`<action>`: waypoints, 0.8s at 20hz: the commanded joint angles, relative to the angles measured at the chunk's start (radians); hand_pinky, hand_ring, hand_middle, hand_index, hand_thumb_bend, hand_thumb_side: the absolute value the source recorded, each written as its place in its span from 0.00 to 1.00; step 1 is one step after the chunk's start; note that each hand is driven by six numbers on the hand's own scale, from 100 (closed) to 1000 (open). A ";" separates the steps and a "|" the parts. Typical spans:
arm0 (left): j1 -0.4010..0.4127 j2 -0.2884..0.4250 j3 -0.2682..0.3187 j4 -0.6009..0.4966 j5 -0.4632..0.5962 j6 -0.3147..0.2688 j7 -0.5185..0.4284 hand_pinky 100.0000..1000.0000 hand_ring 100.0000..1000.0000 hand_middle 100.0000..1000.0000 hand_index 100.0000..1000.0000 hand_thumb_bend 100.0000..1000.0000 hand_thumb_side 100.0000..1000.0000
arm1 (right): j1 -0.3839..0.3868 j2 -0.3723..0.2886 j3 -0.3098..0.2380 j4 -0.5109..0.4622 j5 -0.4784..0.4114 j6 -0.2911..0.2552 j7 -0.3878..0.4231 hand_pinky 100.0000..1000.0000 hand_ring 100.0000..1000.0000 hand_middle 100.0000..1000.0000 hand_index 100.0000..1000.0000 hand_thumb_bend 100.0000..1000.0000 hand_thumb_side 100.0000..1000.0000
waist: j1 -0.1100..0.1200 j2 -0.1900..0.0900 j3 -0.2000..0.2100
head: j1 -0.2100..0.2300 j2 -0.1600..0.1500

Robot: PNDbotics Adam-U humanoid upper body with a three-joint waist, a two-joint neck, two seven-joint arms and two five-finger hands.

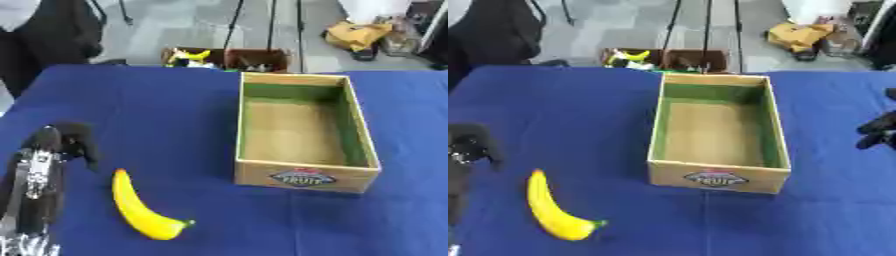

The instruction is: Pick up objects on the table and place them in the box.

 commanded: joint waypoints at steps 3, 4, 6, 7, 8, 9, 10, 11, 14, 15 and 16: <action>-0.001 0.045 0.061 -0.020 -0.062 -0.031 -0.018 0.22 0.39 0.42 0.62 0.00 0.83 | -0.007 -0.017 -0.005 -0.018 0.010 0.000 -0.003 0.33 0.45 0.38 0.74 0.00 0.95 | 0.000 -0.015 0.006 | -0.009 -0.006; -0.001 0.049 0.070 -0.020 -0.076 -0.038 -0.023 0.23 0.41 0.43 0.62 0.00 0.83 | -0.007 -0.017 -0.005 -0.018 0.010 0.001 -0.003 0.33 0.45 0.38 0.74 0.00 0.95 | 0.000 -0.015 0.007 | -0.010 -0.007; 0.001 0.052 0.079 -0.020 -0.106 -0.050 -0.030 0.24 0.44 0.47 0.68 0.00 0.84 | -0.008 -0.017 -0.005 -0.018 0.010 0.001 -0.003 0.33 0.45 0.38 0.74 0.00 0.95 | 0.000 -0.016 0.008 | -0.012 -0.008; 0.002 0.050 0.079 -0.020 -0.120 -0.053 -0.030 0.25 0.45 0.49 0.70 0.00 0.84 | -0.008 -0.017 -0.005 -0.018 0.010 0.001 -0.003 0.33 0.45 0.38 0.74 0.00 0.95 | 0.000 -0.016 0.008 | -0.012 -0.008; 0.004 0.048 0.077 -0.020 -0.135 -0.054 -0.028 0.26 0.46 0.50 0.72 0.00 0.85 | -0.009 -0.017 -0.004 -0.018 0.010 0.001 -0.003 0.33 0.45 0.38 0.74 0.00 0.95 | 0.000 -0.016 0.007 | -0.013 -0.008; 0.006 0.047 0.076 -0.020 -0.149 -0.055 -0.025 0.26 0.47 0.52 0.73 0.00 0.85 | -0.009 -0.018 -0.004 -0.018 0.010 0.000 -0.003 0.33 0.45 0.38 0.74 0.00 0.95 | 0.000 -0.016 0.007 | -0.013 -0.008; 0.009 0.048 0.073 -0.020 -0.164 -0.055 -0.022 0.27 0.48 0.53 0.74 0.00 0.86 | -0.009 -0.018 -0.005 -0.018 0.010 0.000 -0.003 0.33 0.45 0.38 0.74 0.00 0.95 | 0.000 -0.016 0.007 | -0.015 -0.007; 0.012 0.051 0.070 -0.020 -0.178 -0.055 -0.021 0.28 0.49 0.55 0.76 0.00 0.87 | -0.009 -0.018 -0.005 -0.018 0.010 0.000 -0.003 0.33 0.45 0.38 0.74 0.00 0.95 | 0.000 -0.017 0.007 | -0.017 -0.006; 0.028 0.084 0.059 -0.020 -0.222 -0.065 -0.026 0.30 0.51 0.58 0.78 0.00 0.87 | -0.009 -0.021 -0.004 -0.017 0.011 0.001 -0.003 0.33 0.45 0.38 0.74 0.00 0.95 | 0.003 -0.017 0.008 | -0.024 -0.002; 0.035 0.103 0.056 -0.020 -0.236 -0.073 -0.029 0.31 0.52 0.58 0.79 0.00 0.87 | -0.010 -0.021 -0.003 -0.017 0.010 0.001 -0.002 0.33 0.45 0.38 0.74 0.00 0.95 | 0.003 -0.017 0.008 | -0.026 -0.001; 0.041 0.122 0.052 -0.020 -0.250 -0.082 -0.033 0.32 0.53 0.60 0.79 0.00 0.87 | -0.010 -0.023 -0.003 -0.017 0.010 0.000 -0.002 0.33 0.45 0.38 0.74 0.00 0.95 | 0.005 -0.017 0.008 | -0.030 0.000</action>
